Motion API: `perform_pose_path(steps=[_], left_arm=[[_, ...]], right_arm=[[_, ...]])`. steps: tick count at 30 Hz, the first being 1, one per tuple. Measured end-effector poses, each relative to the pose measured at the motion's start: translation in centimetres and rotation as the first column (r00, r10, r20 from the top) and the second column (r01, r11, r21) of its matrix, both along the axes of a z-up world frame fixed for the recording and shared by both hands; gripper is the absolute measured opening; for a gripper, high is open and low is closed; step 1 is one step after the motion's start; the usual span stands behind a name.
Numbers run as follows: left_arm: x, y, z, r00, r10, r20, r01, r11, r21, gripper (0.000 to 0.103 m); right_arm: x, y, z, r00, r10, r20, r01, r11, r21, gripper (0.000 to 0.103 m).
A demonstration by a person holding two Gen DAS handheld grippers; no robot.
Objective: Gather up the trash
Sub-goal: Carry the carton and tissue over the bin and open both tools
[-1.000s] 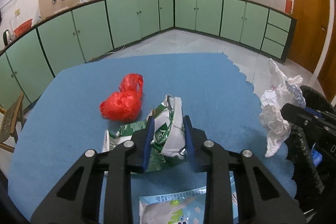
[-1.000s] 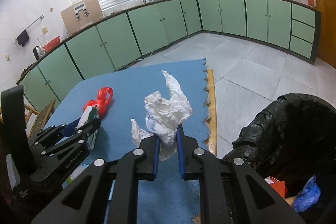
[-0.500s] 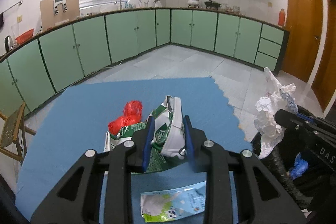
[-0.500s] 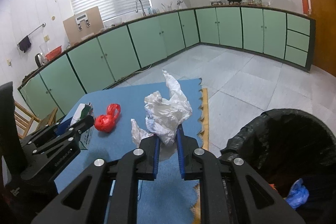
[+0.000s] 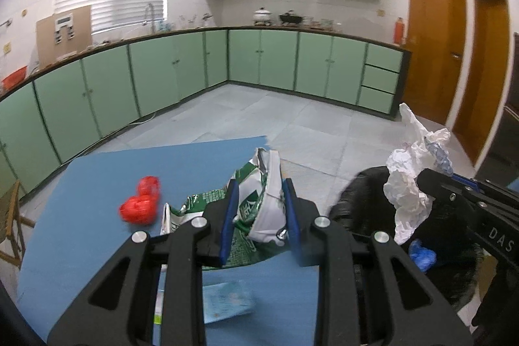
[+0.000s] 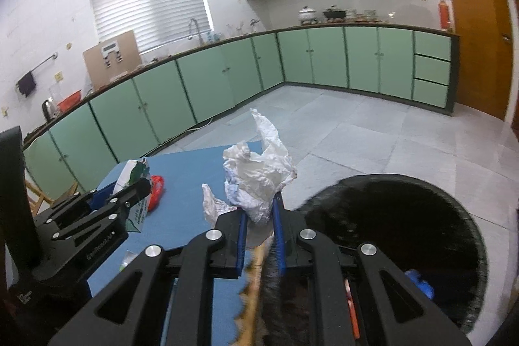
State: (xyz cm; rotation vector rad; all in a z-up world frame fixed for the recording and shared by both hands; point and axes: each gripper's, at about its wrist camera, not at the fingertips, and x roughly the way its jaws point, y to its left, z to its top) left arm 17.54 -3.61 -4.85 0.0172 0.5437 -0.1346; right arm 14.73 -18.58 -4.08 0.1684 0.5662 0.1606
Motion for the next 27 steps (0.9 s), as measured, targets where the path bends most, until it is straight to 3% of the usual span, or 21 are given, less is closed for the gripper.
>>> perform_pose_path(steps=[13, 27], left_arm=[[-1.4, -9.8, -0.1, 0.980, -0.200, 0.024, 0.201, 0.978, -0.049, 0.026], [-0.1, -16.8, -3.7, 0.942, -0.336, -0.027, 0.333, 0.940, -0.068, 0.026]], right_arm=[[-4.1, -9.6, -0.5, 0.983, -0.183, -0.013, 0.182, 0.983, -0.020, 0.015], [-5.7, -14.7, -4.0, 0.956, -0.282, -0.085, 0.279, 0.959, -0.043, 0.015]])
